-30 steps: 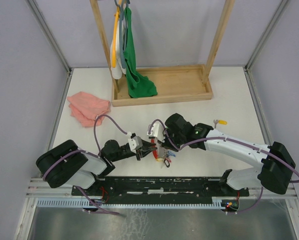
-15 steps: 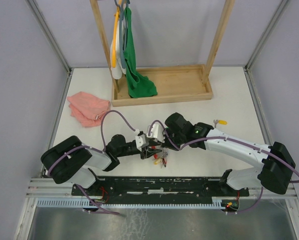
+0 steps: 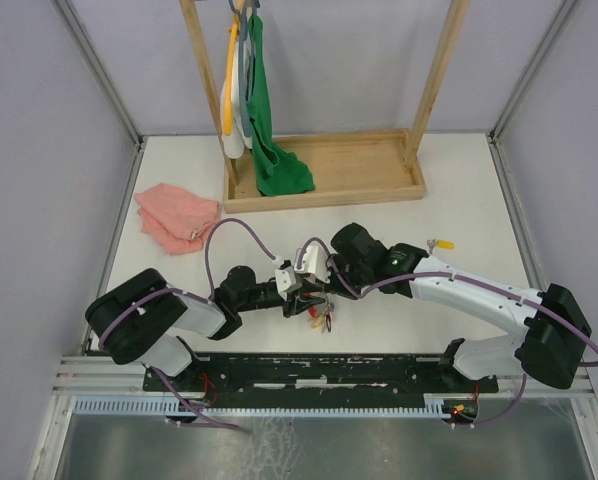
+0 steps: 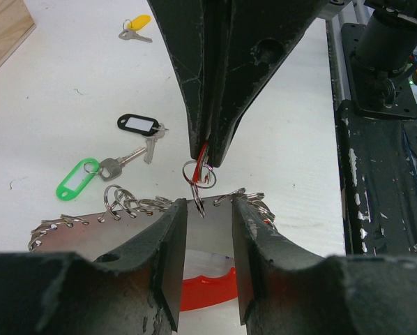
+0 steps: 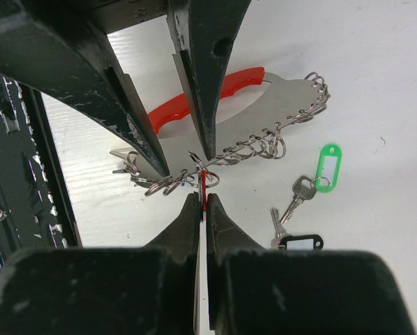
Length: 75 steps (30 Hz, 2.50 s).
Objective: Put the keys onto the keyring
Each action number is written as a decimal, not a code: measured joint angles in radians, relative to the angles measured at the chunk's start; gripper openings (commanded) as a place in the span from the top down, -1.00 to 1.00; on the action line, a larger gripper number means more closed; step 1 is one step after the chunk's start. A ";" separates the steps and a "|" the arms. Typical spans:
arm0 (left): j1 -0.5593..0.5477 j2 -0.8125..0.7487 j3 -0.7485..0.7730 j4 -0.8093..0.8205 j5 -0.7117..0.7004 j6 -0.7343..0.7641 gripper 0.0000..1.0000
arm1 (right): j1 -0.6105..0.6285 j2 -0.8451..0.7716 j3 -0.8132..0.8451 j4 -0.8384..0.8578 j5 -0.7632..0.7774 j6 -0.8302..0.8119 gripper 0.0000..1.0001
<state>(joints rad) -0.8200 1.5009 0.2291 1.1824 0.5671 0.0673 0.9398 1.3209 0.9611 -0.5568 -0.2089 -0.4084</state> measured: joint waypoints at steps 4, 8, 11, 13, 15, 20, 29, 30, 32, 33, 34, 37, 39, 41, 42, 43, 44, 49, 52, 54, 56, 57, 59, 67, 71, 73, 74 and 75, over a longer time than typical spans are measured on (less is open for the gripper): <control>0.000 0.000 0.003 -0.007 -0.010 0.000 0.56 | -0.002 0.000 0.001 -0.004 0.000 0.001 0.99; 0.000 0.000 0.008 -0.018 -0.014 0.000 0.94 | -0.002 0.000 0.005 -0.006 -0.001 0.002 0.99; 0.000 0.000 0.011 -0.026 -0.019 0.000 0.95 | -0.002 0.000 0.011 -0.020 -0.004 0.003 0.99; 0.000 0.000 0.012 -0.025 -0.021 0.000 0.95 | -0.002 0.000 0.015 -0.027 -0.003 0.006 0.98; 0.000 0.000 0.012 -0.019 -0.036 -0.002 0.95 | -0.002 0.000 0.015 -0.026 0.001 0.016 0.99; -0.001 -0.006 -0.024 0.052 -0.090 -0.019 0.95 | 0.008 0.000 0.015 -0.021 0.008 0.048 0.99; -0.004 -0.041 -0.118 0.204 -0.140 -0.033 0.95 | -0.017 0.006 0.014 -0.006 0.012 0.180 0.99; -0.006 -0.042 -0.119 0.211 -0.144 -0.033 0.95 | -0.019 0.008 0.014 -0.006 0.012 0.187 0.99; -0.007 -0.042 -0.119 0.215 -0.146 -0.033 0.95 | -0.019 0.010 0.014 -0.006 0.011 0.189 0.99; -0.007 -0.042 -0.119 0.216 -0.146 -0.033 0.95 | -0.019 0.010 0.014 -0.006 0.010 0.188 0.99; -0.007 -0.040 -0.119 0.216 -0.146 -0.033 0.95 | -0.019 0.010 0.014 -0.005 0.005 0.184 0.99; -0.008 -0.019 -0.117 0.218 -0.145 -0.033 0.89 | -0.019 0.010 0.015 -0.005 -0.009 0.168 0.99; -0.009 0.003 -0.114 0.222 -0.143 -0.035 0.83 | -0.019 0.010 0.018 -0.005 -0.024 0.158 0.99; -0.013 0.031 -0.108 0.238 -0.139 -0.042 0.74 | -0.019 0.010 0.023 -0.003 -0.038 0.150 0.99; -0.014 0.042 -0.106 0.248 -0.138 -0.045 0.70 | -0.018 0.010 0.024 -0.003 -0.043 0.149 0.99; -0.016 0.053 -0.105 0.258 -0.138 -0.051 0.66 | -0.016 0.010 0.026 -0.001 -0.049 0.147 0.99; -0.016 0.062 -0.104 0.268 -0.138 -0.053 0.62 | -0.014 0.010 0.026 0.003 -0.054 0.146 0.99; -0.016 0.090 -0.100 0.296 -0.138 -0.062 0.46 | -0.010 0.010 0.026 0.020 -0.069 0.146 0.99; -0.016 0.092 -0.099 0.307 -0.138 -0.062 0.39 | -0.010 0.010 0.026 0.025 -0.076 0.146 0.99; -0.016 0.092 -0.099 0.317 -0.138 -0.062 0.38 | -0.010 0.010 0.026 0.025 -0.079 0.146 0.99; -0.016 0.092 -0.099 0.317 -0.134 -0.062 0.38 | -0.010 0.011 0.026 0.025 -0.080 0.146 0.99; -0.016 0.092 -0.099 0.317 -0.128 -0.062 0.40 | -0.010 0.012 0.026 0.025 -0.080 0.145 0.99; -0.016 0.092 -0.099 0.316 -0.119 -0.062 0.58 | -0.010 0.014 0.026 0.024 -0.081 0.142 0.99; -0.018 0.093 -0.098 0.317 -0.095 -0.062 0.95 | -0.006 0.014 0.026 0.017 -0.068 0.135 0.99; -0.018 0.072 -0.113 0.315 -0.115 -0.061 0.95 | -0.010 0.016 0.026 -0.003 -0.033 0.159 0.99; -0.018 0.038 -0.127 0.313 -0.129 -0.061 0.95 | -0.019 0.019 0.026 -0.011 -0.021 0.185 0.99; -0.018 0.023 -0.132 0.313 -0.134 -0.061 0.95 | -0.024 0.021 0.026 -0.013 -0.018 0.198 0.99; -0.019 0.008 -0.134 0.312 -0.141 -0.061 0.95 | -0.030 0.024 0.026 -0.012 -0.019 0.213 0.99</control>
<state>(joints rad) -0.8394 1.5085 0.0948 1.4948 0.4263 0.0067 0.9096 1.3453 0.9874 -0.5690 -0.2276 -0.1955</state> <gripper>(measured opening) 0.044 0.023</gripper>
